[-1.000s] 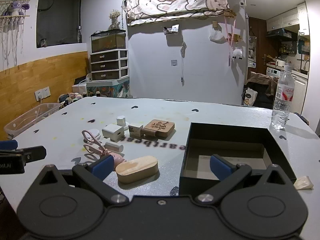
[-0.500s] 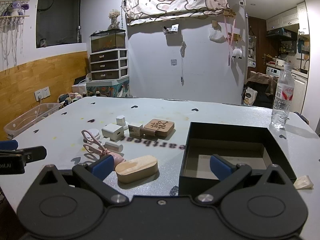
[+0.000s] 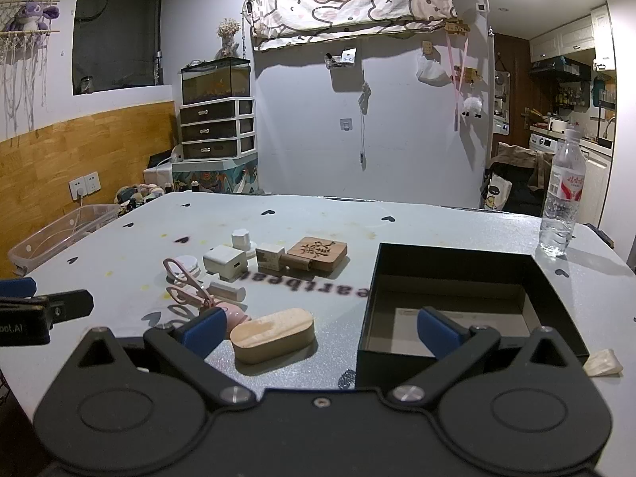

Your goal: Organize rigid objects

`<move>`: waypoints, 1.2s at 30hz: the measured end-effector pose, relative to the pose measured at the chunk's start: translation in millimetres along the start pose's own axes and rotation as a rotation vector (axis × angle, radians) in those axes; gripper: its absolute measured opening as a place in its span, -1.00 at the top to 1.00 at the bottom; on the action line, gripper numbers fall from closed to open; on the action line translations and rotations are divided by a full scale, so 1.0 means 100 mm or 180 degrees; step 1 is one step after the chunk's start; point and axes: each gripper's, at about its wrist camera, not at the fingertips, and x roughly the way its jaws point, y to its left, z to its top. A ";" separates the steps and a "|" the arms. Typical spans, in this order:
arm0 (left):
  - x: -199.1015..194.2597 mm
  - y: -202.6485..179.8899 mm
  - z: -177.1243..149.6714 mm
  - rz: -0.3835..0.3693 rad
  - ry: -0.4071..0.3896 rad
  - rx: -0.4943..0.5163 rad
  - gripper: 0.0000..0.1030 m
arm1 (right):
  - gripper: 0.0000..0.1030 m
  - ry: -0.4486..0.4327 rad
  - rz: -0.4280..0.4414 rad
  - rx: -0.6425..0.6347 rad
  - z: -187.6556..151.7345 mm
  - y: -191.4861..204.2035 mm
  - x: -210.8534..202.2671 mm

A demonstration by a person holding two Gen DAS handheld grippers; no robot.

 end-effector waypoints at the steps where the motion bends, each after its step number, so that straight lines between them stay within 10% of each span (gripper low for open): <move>1: 0.00 0.00 0.00 0.0000 0.0000 0.0000 -1.00 | -1.00 -0.0001 0.0000 0.0002 0.00 0.01 0.00; 20: 0.05 -0.11 -0.02 -0.0042 0.0004 -0.0008 -1.00 | -1.00 -0.0115 -0.0044 0.0070 0.07 -0.11 -0.18; 36: 0.22 -0.27 0.03 -0.0197 0.0099 0.0042 -1.00 | -1.00 -0.0251 -0.0716 0.0338 0.13 -1.14 -0.47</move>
